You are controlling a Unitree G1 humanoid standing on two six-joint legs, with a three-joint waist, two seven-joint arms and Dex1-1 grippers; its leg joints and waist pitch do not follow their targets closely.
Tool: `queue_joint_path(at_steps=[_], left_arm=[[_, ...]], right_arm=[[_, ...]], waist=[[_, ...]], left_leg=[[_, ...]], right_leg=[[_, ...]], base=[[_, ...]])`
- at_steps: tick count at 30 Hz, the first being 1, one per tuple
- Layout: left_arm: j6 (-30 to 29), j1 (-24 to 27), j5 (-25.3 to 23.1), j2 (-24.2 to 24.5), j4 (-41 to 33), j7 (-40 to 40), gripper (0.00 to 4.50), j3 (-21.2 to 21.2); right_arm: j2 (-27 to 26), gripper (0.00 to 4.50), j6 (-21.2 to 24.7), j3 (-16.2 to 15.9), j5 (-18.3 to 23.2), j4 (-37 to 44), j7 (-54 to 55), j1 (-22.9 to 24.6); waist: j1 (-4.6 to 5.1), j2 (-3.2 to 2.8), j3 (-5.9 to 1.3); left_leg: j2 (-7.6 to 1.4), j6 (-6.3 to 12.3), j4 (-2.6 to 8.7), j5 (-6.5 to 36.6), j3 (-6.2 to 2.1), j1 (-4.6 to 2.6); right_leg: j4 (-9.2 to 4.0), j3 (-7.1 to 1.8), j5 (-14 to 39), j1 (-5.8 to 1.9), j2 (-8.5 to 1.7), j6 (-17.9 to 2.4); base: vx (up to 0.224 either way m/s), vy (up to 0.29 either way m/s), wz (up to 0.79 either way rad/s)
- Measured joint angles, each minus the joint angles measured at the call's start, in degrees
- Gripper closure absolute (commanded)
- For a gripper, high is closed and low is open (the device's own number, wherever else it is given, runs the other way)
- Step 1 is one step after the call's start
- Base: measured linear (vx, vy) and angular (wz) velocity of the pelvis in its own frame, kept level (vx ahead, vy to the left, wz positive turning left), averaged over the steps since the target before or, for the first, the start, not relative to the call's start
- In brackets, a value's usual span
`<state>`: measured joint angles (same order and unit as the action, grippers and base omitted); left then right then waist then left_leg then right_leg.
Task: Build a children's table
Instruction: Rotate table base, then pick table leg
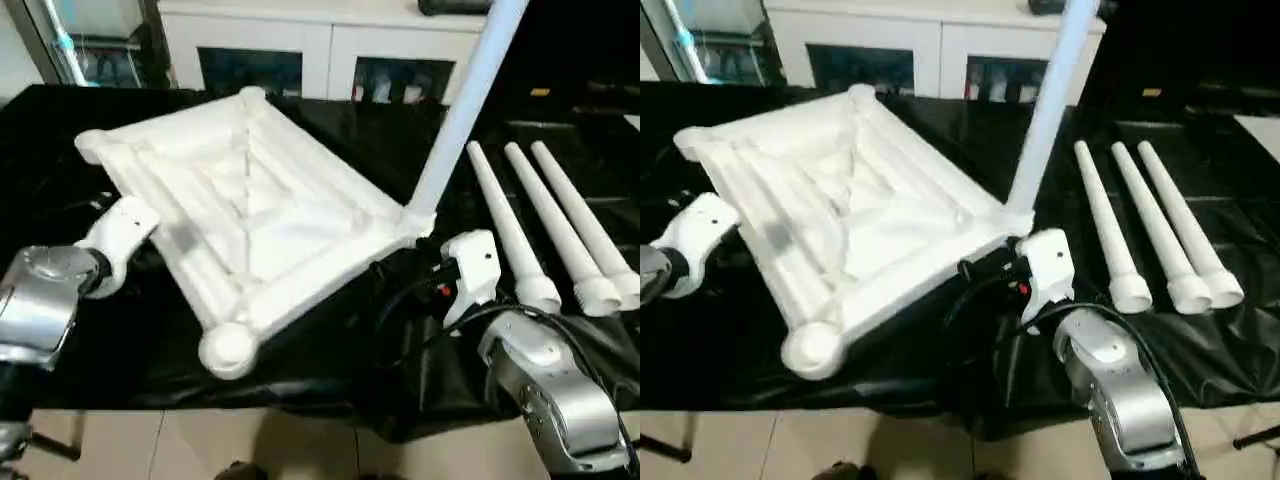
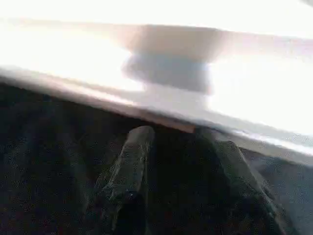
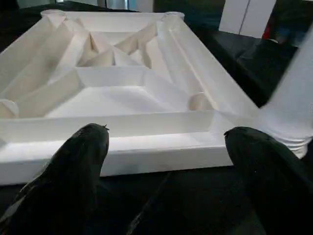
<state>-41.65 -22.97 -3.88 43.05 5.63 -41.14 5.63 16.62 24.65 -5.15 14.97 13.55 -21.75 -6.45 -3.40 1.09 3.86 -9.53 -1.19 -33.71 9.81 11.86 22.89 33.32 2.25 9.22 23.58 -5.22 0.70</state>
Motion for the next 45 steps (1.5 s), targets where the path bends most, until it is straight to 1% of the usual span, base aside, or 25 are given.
queue_joint_path(at_steps=[3,4,6,9,11,14,18,21,25,28,30,33,35,37,38,41,42,43,45], left_arm=[[-2.6,2.3,2.0,1.4,-5.3,-4.3,2.8,3.2],[-3.8,3.0,2.8,1.4,-7.0,-5.5,2.8,4.4],[-5.3,3.3,3.1,0.4,-8.4,-6.0,2.8,5.2],[-6.4,2.9,3.2,-2.6,-9.4,-5.8,2.8,6.2],[-7.0,2.2,3.2,-5.6,-9.5,-5.2,2.8,8.0],[-6.7,2.0,3.6,-7.9,-9.5,-4.3,2.8,10.2],[-6.3,-0.5,3.5,-13.2,-7.7,-2.3,2.8,11.5],[-3.7,-2.1,3.2,-16.9,-5.1,-0.3,2.8,12.2],[4.2,-4.5,2.8,-21.9,0.3,4.0,2.8,12.2],[8.2,-6.5,2.8,-25.1,3.5,6.8,2.8,11.6],[10.5,-7.3,2.6,-25.7,4.4,8.0,2.8,11.4],[13.9,-7.5,2.5,-27.0,5.6,9.5,2.8,10.2],[16.6,-7.0,3.3,-28.9,6.1,9.6,2.8,9.3],[20.2,-6.4,4.6,-30.2,6.0,9.1,2.8,9.3],[20.8,-6.4,5.3,-30.5,5.9,8.9,2.8,9.2],[21.8,-6.4,6.7,-30.7,5.3,9.0,2.8,7.5],[22.2,-6.4,7.7,-30.7,5.0,8.8,2.75,6.4],[23.0,-6.4,8.7,-30.3,3.9,8.4,2.75,5.2],[23.7,-6.3,10.0,-29.2,1.6,6.5,2.75,4.1]], right_arm=[[0.0,0.28,0.1,0.0,-0.1,-0.1,0.0,0.0],[0.0,0.28,0.1,0.0,-0.1,-0.1,0.0,0.0],[0.0,0.28,0.1,0.0,-0.4,-0.1,0.1,0.0],[-0.1,0.28,0.1,0.0,-0.5,-0.2,0.2,0.0],[-0.3,0.28,0.1,0.0,-1.1,-0.3,0.6,-0.2],[-0.6,0.28,0.1,0.0,-1.2,-0.4,0.8,-0.3],[-0.8,0.28,0.1,0.2,-1.4,-0.4,1.3,-0.3],[-0.8,0.28,0.1,0.4,-1.5,-0.4,1.5,-0.3],[-1.1,0.28,0.0,0.5,-1.6,-0.4,1.7,-0.4],[-1.1,0.28,0.0,0.7,-1.6,-0.5,1.7,-0.5],[-1.1,0.28,0.0,0.9,-1.6,-0.5,1.8,-0.5],[-1.1,0.28,0.0,2.3,-1.6,-0.5,2.3,-0.5],[-1.4,0.28,0.0,3.4,-1.6,-0.5,3.3,-0.5],[-2.0,0.28,-0.1,3.8,-1.7,-0.5,4.6,-0.5],[-2.2,0.28,0.0,3.9,-1.7,-0.5,5.1,-0.5],[-2.4,0.28,2.6,5.1,-2.0,-0.5,7.2,-1.5],[-2.4,0.14,4.8,5.9,-1.8,-0.5,8.0,-2.3],[-2.3,0.14,7.0,7.3,-1.5,-0.5,9.0,-3.2],[-1.6,0.14,9.7,9.2,-1.6,-1.0,10.2,-5.1]], waist=[[0.06,-0.02,0.01],[0.03,-0.02,0.01],[-0.09,-0.03,0.01],[-0.18,-0.07,0.01],[-0.25,-0.11,0.02],[0.07,-0.1,0.01],[-0.15,-0.2,0.01],[-0.01,-0.21,0.0],[0.01,-0.21,0.0],[0.05,-0.22,-0.01],[0.08,-0.24,-0.02],[0.33,-0.46,-0.01],[0.29,-0.47,-0.01],[0.25,-0.47,-0.01],[0.24,-0.52,0.0],[0.36,-0.71,-0.02],[0.47,-0.74,-0.01],[0.53,-0.75,-0.01],[0.58,-0.8,-0.03]], left_leg=[[0.0,-0.01,-0.01,0.0,0.0,-0.02],[0.0,-0.04,-0.01,0.0,0.0,-0.04],[0.0,-0.09,-0.02,-0.1,0.0,-0.07],[0.0,-0.16,-0.05,-0.1,-0.01,-0.16],[0.02,-0.16,-0.07,-0.1,-0.01,-0.34],[0.01,-0.16,-0.07,-0.1,-0.01,-0.52],[0.01,-0.16,-0.07,-0.1,-0.03,-0.52],[0.02,-0.17,-0.1,-0.1,-0.03,-0.51],[0.0,-0.16,-0.12,-0.1,-0.04,-0.44],[-0.01,-0.15,-0.11,-0.1,-0.05,-0.4],[-0.02,-0.15,-0.11,-0.1,-0.05,-0.41],[-0.02,-0.15,-0.11,-0.1,-0.05,-0.41],[-0.02,-0.15,-0.11,-0.1,-0.05,-0.41],[-0.02,-0.15,-0.11,-0.1,-0.05,-0.41],[-0.03,-0.15,-0.11,-0.1,-0.05,-0.41],[-0.01,-0.15,-0.11,-0.1,-0.05,-0.42],[-0.02,-0.15,-0.12,-0.1,-0.05,-0.43],[-0.03,-0.15,-0.11,-0.1,-0.06,-0.44],[-0.02,-0.15,-0.1,-0.1,-0.06,-0.46]], right_leg=[[0.02,-0.01,0.0,-0.01,0.0,0.0],[0.06,-0.01,0.0,-0.01,0.0,0.0],[0.13,0.0,0.0,-0.02,0.0,0.0],[0.17,-0.02,0.0,-0.13,-0.01,0.0],[0.17,-0.05,0.0,-0.33,-0.03,0.0],[0.17,-0.03,0.0,-0.43,-0.03,0.1],[0.18,-0.03,0.1,-0.48,-0.02,0.1],[0.18,-0.03,0.0,-0.48,-0.03,0.0],[0.18,0.01,0.0,-0.44,-0.02,0.0],[0.17,0.02,0.0,-0.41,-0.02,0.0],[0.17,0.03,0.0,-0.42,-0.01,0.0],[0.17,0.03,0.0,-0.42,-0.01,0.0],[0.17,0.03,0.0,-0.42,-0.01,0.0],[0.16,0.03,0.0,-0.42,-0.01,0.0],[0.16,0.04,0.0,-0.42,-0.01,0.0],[0.16,0.02,0.0,-0.42,-0.01,0.0],[0.17,0.03,0.0,-0.41,-0.01,0.0],[0.17,0.05,0.0,-0.41,-0.01,0.0],[0.18,0.04,0.0,-0.42,-0.01,0.0]], base=[[0.0,0.0,0.0],[0.0,0.0,0.0],[0.0,0.0,0.0],[0.0,0.0,0.0],[0.0,0.0,0.0],[0.0,0.0,0.0],[0.0,0.0,0.0],[0.0,0.0,0.0],[0.0,0.0,0.0],[0.0,0.0,0.0],[0.0,0.0,0.0],[0.0,0.0,0.0],[0.0,0.0,0.0],[0.0,0.0,0.0],[0.0,0.0,0.0],[0.0,0.0,0.0],[0.0,0.0,0.0],[0.0,0.0,0.0],[0.0,0.0,0.0]])
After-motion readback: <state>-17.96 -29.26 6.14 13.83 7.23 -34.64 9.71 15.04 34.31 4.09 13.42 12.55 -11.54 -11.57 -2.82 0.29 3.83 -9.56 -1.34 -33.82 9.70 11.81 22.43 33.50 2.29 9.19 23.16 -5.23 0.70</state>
